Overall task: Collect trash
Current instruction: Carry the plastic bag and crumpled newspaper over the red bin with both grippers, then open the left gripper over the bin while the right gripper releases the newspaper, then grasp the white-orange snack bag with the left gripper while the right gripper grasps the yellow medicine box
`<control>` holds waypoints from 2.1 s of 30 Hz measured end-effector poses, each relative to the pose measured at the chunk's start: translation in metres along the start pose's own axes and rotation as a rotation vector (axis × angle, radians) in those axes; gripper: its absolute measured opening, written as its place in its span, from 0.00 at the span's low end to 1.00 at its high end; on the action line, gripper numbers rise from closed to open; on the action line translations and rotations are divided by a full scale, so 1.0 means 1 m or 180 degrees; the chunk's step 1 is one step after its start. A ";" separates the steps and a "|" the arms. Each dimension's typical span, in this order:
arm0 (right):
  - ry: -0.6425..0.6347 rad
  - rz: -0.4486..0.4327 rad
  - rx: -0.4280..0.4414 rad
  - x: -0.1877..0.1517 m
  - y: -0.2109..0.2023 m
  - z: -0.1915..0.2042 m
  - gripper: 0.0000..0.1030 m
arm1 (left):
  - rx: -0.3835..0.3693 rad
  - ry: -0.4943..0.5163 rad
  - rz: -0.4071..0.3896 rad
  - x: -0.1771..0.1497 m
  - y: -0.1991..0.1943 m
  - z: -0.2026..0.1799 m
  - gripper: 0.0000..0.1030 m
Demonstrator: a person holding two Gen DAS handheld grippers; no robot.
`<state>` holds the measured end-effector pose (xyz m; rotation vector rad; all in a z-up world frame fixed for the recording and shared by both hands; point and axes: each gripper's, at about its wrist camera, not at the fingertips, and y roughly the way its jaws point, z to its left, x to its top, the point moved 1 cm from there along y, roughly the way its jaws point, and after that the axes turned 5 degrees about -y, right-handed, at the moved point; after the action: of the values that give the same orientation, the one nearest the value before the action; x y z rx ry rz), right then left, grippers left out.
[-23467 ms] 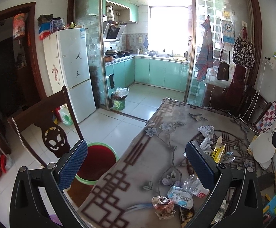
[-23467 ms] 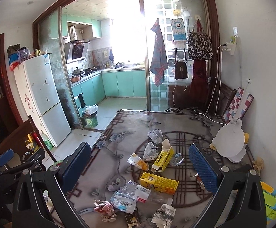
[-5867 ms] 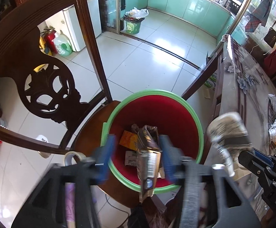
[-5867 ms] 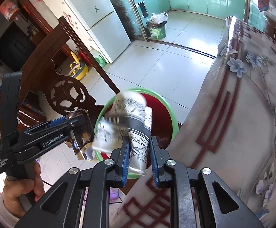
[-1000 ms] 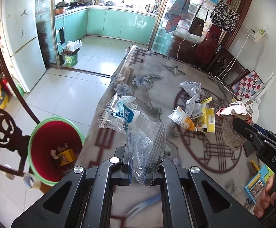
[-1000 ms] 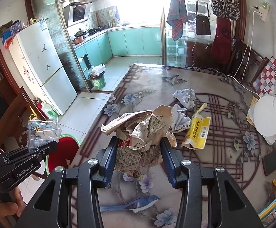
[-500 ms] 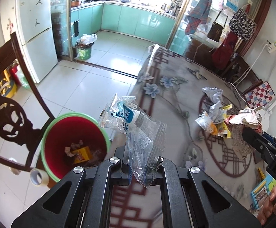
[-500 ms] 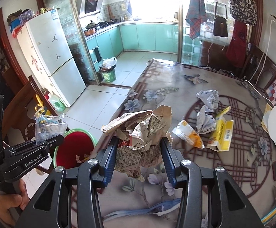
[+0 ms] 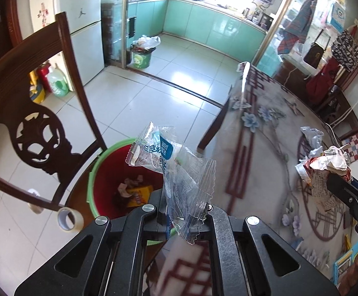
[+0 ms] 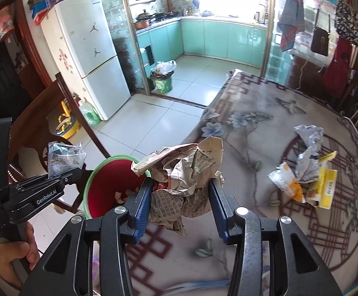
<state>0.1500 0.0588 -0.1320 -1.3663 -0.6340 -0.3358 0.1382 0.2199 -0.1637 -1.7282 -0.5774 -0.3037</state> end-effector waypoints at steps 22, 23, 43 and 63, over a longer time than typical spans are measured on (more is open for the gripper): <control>-0.0275 0.0482 0.0561 0.008 0.116 0.088 0.42 | 0.0214 -0.0229 0.0315 0.004 0.037 0.067 0.06; -0.0290 0.0488 0.0567 0.009 0.118 0.090 0.42 | 0.0212 -0.0237 0.0330 0.005 0.039 0.068 0.06; -0.0373 0.0379 0.0722 0.007 0.114 0.080 0.55 | 0.0263 -0.0549 0.0010 0.022 0.011 0.076 0.73; 0.1047 -0.0105 -0.0443 -0.086 -0.046 -0.256 0.55 | -0.0543 0.0583 0.0095 -0.045 -0.018 -0.184 0.73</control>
<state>0.1133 -0.2102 -0.1656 -1.3940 -0.3651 -0.6261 0.1100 0.0356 -0.1278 -1.8471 -0.4012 -0.4963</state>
